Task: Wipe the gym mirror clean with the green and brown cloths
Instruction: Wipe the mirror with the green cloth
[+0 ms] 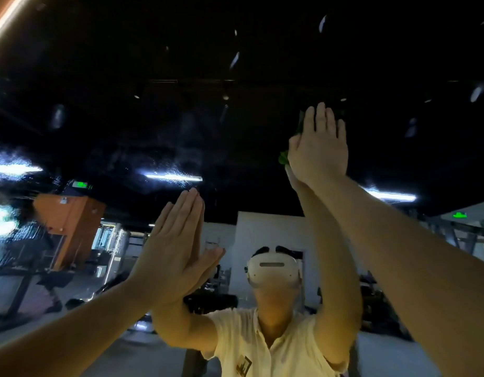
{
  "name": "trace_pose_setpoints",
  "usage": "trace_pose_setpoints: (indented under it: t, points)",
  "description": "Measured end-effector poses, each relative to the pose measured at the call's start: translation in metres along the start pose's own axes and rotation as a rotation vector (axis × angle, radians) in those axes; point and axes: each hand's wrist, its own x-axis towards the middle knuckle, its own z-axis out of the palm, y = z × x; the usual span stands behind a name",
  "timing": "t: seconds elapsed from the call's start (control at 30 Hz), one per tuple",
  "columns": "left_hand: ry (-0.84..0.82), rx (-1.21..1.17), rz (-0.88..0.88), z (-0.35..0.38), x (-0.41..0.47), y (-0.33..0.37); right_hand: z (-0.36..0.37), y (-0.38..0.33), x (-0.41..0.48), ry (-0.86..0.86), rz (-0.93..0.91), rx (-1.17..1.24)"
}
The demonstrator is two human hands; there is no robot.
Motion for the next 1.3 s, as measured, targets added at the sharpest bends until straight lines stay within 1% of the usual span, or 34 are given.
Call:
trace_pose_setpoints:
  t: [0.03,0.07,0.1,0.17,0.2,0.23,0.27,0.37,0.43,0.53,0.63,0.73,0.8,0.87,0.9,0.97,1.03,1.13,1.23,1.3]
  points:
    - [-0.01,0.016,-0.003,0.0,0.0,0.0,0.0,-0.011,-0.001,-0.004,0.033,0.022]
    - [-0.021,0.025,-0.004,0.0,-0.001,0.001,-0.001,-0.028,-0.009,-0.012,0.01,0.041]
    - [-0.026,0.028,-0.007,-0.001,-0.001,0.002,-0.002,-0.048,-0.021,-0.02,-0.077,0.058]
    - [-0.017,0.022,-0.032,-0.006,0.001,0.006,0.0,-0.084,-0.052,-0.044,-0.39,0.06]
    - [0.004,0.009,-0.056,-0.01,0.002,0.01,0.0,-0.092,-0.065,-0.085,-0.537,0.055]
    - [0.035,-0.016,-0.088,-0.014,0.005,0.016,0.0,-0.09,-0.068,-0.113,-0.625,0.048]
    - [0.067,-0.046,-0.116,-0.018,0.01,0.023,0.001,-0.079,-0.063,-0.115,-0.643,0.044]
    - [0.115,-0.078,-0.101,-0.02,0.029,0.054,0.007,-0.019,-0.041,-0.044,-0.451,0.036]
    - [0.097,-0.064,-0.046,-0.014,0.046,0.078,0.009,0.032,-0.034,-0.004,-0.324,0.028]
    - [0.05,-0.03,0.003,-0.003,0.073,0.121,0.007,0.106,-0.034,0.006,-0.149,0.016]
    - [-0.006,-0.007,-0.044,0.005,0.092,0.159,0.007,0.186,-0.043,-0.006,0.045,0.011]
    - [-0.002,0.044,-0.102,0.011,0.099,0.172,0.007,0.266,-0.064,0.013,0.25,0.025]
    - [0.012,0.05,-0.104,0.013,0.098,0.173,0.006,0.296,-0.075,-0.005,0.398,0.067]
    - [0.013,0.043,-0.098,0.013,0.096,0.173,0.006,0.293,-0.077,-0.016,0.508,0.086]
    - [0.003,0.043,-0.098,0.012,0.097,0.174,0.006,0.281,-0.075,-0.004,0.519,0.075]
    - [-0.014,0.034,-0.082,0.008,0.098,0.172,0.006,0.243,-0.075,0.015,0.433,0.019]
    - [-0.026,0.006,-0.05,0.002,0.097,0.165,0.003,0.195,-0.081,-0.02,0.266,-0.034]
    - [0.0,-0.043,-0.034,-0.007,0.082,0.149,0.002,0.114,-0.107,-0.041,0.023,-0.012]
    - [0.049,-0.09,-0.038,-0.01,0.059,0.138,0.007,0.051,-0.145,-0.118,-0.321,0.03]
    - [0.067,-0.106,-0.04,-0.012,0.054,0.139,0.009,0.049,-0.16,-0.144,-0.525,0.02]
